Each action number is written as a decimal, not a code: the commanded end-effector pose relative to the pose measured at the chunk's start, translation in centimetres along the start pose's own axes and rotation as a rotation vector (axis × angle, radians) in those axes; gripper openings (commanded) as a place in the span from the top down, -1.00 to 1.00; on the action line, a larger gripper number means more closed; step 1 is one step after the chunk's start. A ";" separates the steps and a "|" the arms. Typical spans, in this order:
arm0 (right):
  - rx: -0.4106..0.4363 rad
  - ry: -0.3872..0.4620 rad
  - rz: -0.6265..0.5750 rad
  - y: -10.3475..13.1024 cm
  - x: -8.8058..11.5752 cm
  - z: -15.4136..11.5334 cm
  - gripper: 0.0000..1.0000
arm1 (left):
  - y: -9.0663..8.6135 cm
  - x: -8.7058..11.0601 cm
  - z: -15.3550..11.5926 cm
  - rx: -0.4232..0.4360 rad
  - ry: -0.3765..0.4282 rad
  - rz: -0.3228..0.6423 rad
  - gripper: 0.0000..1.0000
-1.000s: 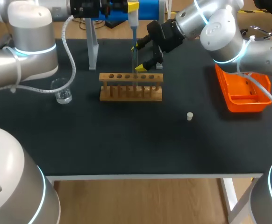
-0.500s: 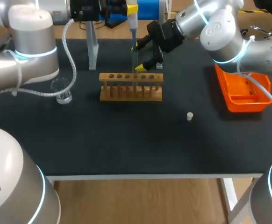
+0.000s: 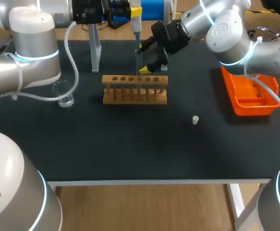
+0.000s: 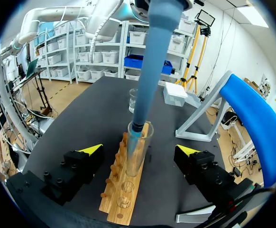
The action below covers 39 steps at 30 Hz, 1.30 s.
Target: Invert the test tube, pick up the pipette, mount the tip to pipette, aspirate from beaker and dispense into the tube, eject the tip, return the pipette, and cap with the stopper.
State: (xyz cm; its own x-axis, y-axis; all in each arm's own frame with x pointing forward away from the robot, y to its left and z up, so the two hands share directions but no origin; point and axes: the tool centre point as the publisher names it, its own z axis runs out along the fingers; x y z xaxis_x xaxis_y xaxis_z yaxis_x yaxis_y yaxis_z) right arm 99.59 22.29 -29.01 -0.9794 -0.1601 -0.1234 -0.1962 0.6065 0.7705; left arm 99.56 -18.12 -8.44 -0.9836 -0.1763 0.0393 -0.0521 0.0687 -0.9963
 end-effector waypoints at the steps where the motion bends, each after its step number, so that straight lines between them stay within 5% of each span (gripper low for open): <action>1: 0.001 0.004 0.000 0.0 0.0 -0.1 -1.00 | 0.1 -0.1 0.1 0.000 0.000 0.004 1.00; 39: 0.001 0.004 0.000 0.0 0.0 -0.1 -1.00 | 0.0 -0.4 0.4 -0.016 0.005 0.003 1.00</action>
State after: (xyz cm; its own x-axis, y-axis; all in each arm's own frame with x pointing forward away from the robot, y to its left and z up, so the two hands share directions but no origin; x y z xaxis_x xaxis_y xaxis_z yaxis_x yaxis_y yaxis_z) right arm 99.59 22.29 -29.01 -0.9794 -0.1601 -0.1234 -0.1962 0.6065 0.7705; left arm 100.04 -18.45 -8.62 -0.9845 -0.1719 0.0359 -0.0506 0.0820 -0.9953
